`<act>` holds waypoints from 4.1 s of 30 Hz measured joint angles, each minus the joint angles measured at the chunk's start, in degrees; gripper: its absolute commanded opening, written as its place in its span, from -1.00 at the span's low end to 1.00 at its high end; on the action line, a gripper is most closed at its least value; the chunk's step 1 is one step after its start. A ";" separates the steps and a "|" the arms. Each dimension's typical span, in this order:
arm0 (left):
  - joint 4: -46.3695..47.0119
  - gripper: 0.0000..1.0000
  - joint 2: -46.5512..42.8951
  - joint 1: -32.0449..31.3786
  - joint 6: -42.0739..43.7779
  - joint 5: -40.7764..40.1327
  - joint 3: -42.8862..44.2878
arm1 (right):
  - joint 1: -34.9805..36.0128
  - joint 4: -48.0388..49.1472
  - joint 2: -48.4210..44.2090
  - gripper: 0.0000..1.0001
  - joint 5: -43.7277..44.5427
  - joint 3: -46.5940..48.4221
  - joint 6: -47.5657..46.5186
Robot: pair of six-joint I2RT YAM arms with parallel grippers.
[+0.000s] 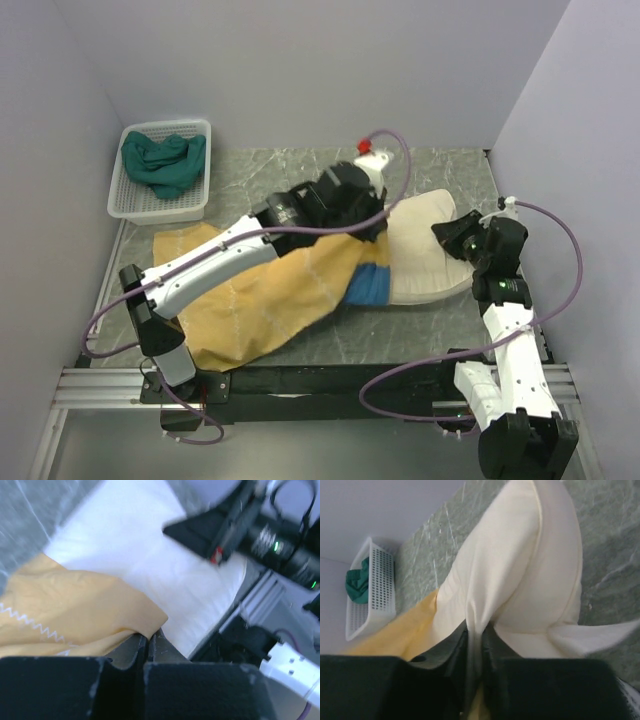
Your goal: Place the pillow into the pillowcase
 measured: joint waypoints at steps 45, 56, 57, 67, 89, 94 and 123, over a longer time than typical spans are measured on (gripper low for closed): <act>-14.53 -0.95 3.17 28.55 0.52 18.21 22.73 | 35.91 1.05 3.91 0.99 -3.04 14.95 -38.23; -14.47 -0.95 3.17 29.42 0.31 20.50 22.27 | 47.19 -4.96 15.56 0.99 13.68 21.99 -49.72; -14.47 -0.95 3.15 29.42 0.33 20.61 22.03 | 47.36 -5.49 16.33 0.99 15.52 21.99 -50.53; -14.43 -0.95 2.21 29.46 0.35 21.03 20.87 | 49.57 -8.02 22.05 0.86 22.27 22.56 -53.88; -8.85 -0.21 -0.39 28.41 1.36 20.20 17.05 | 47.87 -31.28 29.33 -0.89 13.38 47.50 -47.82; -7.74 0.51 0.46 22.99 3.54 16.55 17.05 | 37.48 -32.72 31.08 -1.00 1.75 48.00 -43.01; 8.28 0.43 6.86 4.63 0.22 -30.97 -22.71 | 15.67 -7.43 48.15 -1.00 -18.14 35.89 -20.06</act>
